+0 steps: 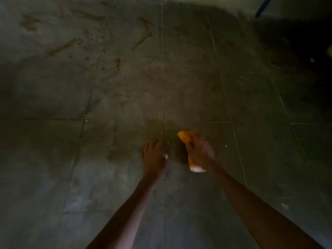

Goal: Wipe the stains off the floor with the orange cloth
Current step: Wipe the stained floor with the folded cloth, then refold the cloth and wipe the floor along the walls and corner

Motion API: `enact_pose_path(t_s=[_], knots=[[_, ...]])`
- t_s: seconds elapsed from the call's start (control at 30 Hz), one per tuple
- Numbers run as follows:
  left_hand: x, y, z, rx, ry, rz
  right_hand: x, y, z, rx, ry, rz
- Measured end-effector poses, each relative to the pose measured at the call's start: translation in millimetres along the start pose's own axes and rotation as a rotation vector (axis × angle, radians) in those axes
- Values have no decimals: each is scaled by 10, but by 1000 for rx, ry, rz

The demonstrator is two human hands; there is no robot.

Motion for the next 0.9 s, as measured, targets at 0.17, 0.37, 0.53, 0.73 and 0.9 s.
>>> enact_pose_path(t_s=[0.17, 0.37, 0.53, 0.73, 0.9], knots=[[-554, -481, 96, -887, -297, 180, -789, 34, 95, 1197, 288, 252], [-1781, -1455, -143, -616, -152, 366, -2182, -254, 624, 1660, 363, 617], [-2918, -2146, -486, -632, -146, 63, -3561, -851, 863, 1653, 143, 808], [-3568, -2581, -958, -676, -114, -72, -4102, -1295, 805, 1557, 130, 749], [-3339, -2767, -849, -666, -143, -258, -3856, -1172, 1018, 1355, 125, 635]])
Point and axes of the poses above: each hand's wrist, its own x-axis towards the middle knuckle, its own y-axis out of the palm, z = x × y, the point moved 7 cm from there along x, towards the middle knuckle, and after that the axes turned 14 degrees about x, right-handed, at the moved point
